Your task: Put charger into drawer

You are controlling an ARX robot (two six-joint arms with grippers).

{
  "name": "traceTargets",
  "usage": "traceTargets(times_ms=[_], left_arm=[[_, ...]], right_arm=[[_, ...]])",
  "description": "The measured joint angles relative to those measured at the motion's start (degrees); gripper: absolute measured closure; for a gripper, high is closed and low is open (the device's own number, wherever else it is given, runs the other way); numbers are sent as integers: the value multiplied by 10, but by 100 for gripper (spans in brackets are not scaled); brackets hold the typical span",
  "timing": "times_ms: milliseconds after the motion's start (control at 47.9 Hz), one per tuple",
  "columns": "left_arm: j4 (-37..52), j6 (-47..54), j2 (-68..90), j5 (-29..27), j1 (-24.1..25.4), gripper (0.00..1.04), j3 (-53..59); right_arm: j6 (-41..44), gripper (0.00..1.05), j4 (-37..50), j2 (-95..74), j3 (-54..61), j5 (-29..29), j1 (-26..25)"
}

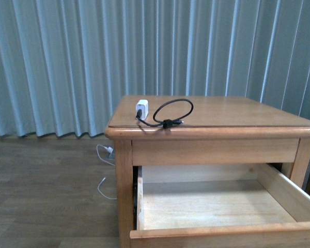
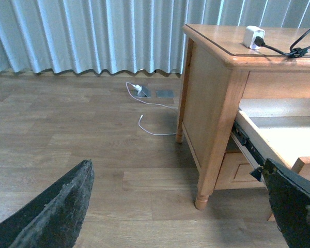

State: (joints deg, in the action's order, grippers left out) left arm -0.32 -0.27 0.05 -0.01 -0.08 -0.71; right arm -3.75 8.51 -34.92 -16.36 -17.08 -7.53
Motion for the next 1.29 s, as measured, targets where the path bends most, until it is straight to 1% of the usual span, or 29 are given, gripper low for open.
traceTargets(times_ms=[42, 84, 125, 146, 209, 334, 355, 376, 480, 647, 710, 814, 835, 898, 940, 960, 1023, 1190, 1295], left_arm=[[0, 0, 0, 0, 0, 6, 0], [0, 0, 0, 0, 0, 6, 0], [0, 0, 0, 0, 0, 6, 0], [0, 0, 0, 0, 0, 6, 0], [0, 0, 0, 0, 0, 6, 0], [0, 0, 0, 0, 0, 6, 0], [0, 0, 0, 0, 0, 6, 0], [0, 0, 0, 0, 0, 6, 0], [0, 0, 0, 0, 0, 6, 0], [0, 0, 0, 0, 0, 6, 0], [0, 0, 0, 0, 0, 6, 0], [0, 0, 0, -1, 0, 6, 0], [-1, 3, 3, -18, -6, 6, 0], [12, 11, 38, -119, -45, 6, -5], [35, 11, 91, -172, -74, 6, -15], [45, 10, 116, -182, -84, 6, -21], [76, 0, 195, -180, -101, 6, -49], [146, -25, 409, -163, -117, 6, -160], [173, -28, 560, -158, -145, 6, -268]], right_arm=[[9, 14, 49, 4, 20, 51, 11], [18, 21, 96, 13, 41, 111, 32], [23, 28, 121, 24, 56, 151, 53], [24, 32, 126, 29, 61, 161, 59], [29, 42, 128, 44, 73, 165, 70], [33, 63, 123, 68, 94, 169, 73], [36, 63, 123, 71, 97, 169, 73], [36, 60, 122, 74, 99, 170, 73], [36, 34, 122, 78, 102, 170, 73], [35, 6, 122, 78, 102, 170, 73], [36, 8, 122, 78, 102, 170, 73], [36, 8, 122, 78, 102, 170, 73], [36, 8, 122, 78, 102, 170, 73], [36, 8, 122, 78, 102, 170, 73], [36, 8, 122, 78, 102, 170, 73], [36, 8, 122, 78, 102, 170, 73], [36, 8, 122, 78, 102, 170, 73], [36, 8, 122, 78, 102, 170, 73], [36, 8, 122, 78, 102, 170, 73]])
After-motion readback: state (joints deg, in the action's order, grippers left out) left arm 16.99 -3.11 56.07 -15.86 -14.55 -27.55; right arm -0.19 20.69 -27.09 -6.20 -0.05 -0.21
